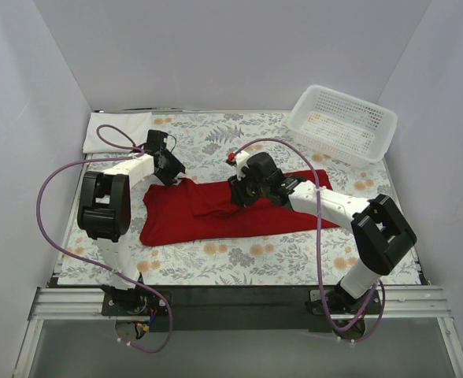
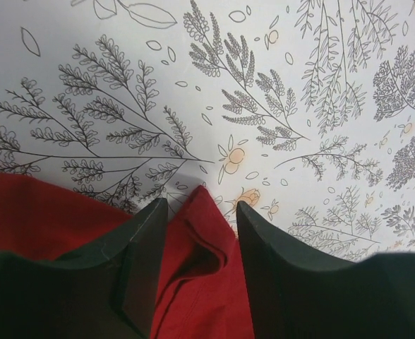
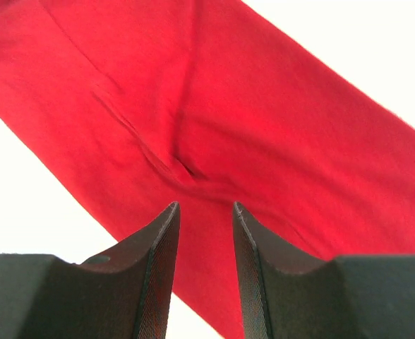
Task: Fold and stack the t-shirts
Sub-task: Fold the tshirt
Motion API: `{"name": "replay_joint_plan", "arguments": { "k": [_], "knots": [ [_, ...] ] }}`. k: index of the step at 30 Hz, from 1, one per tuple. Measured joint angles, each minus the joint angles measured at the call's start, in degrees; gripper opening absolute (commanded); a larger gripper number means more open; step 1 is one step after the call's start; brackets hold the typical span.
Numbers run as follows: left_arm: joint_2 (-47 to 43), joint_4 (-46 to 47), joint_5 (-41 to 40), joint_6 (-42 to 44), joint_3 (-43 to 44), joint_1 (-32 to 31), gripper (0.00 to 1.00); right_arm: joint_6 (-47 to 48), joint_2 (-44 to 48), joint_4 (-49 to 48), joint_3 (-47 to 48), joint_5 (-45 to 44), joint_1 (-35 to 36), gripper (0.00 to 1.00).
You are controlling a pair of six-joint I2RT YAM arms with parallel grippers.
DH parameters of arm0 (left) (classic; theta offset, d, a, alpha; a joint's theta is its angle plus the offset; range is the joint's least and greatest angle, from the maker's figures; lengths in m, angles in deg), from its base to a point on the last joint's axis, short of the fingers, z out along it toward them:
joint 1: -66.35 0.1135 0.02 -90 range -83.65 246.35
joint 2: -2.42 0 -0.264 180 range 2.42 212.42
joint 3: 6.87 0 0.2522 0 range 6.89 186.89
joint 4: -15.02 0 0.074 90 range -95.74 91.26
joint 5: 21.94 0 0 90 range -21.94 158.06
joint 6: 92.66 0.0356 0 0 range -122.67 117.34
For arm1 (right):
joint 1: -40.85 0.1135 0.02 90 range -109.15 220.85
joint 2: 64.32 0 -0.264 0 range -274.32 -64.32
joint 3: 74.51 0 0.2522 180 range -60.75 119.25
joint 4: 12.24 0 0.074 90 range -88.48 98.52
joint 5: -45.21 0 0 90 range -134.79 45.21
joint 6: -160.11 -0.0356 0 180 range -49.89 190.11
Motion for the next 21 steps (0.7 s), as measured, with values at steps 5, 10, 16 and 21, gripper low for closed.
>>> {"name": "replay_joint_plan", "arguments": {
  "k": [5,10,16,21],
  "knots": [
    [0.74,0.22,-0.63,0.33,0.0,-0.79,0.29,2.21,-4.87,-0.04,5.99,-0.94,4.24,0.43],
    [1.22,0.2,-2.03,1.64,0.02,-1.09,0.11,3.96,-11.74,0.0,11.67,-1.81,8.17,0.45],
    [1.27,0.2,-3.26,3.3,0.02,-1.09,0.0,6.49,-18.27,0.55,17.55,-3.67,12.72,0.47],
    [1.27,0.2,-3.3,3.96,0.02,-1.09,0.0,8.94,-21.7,1.51,21.64,-5.27,15.21,0.47]
  ]
}}
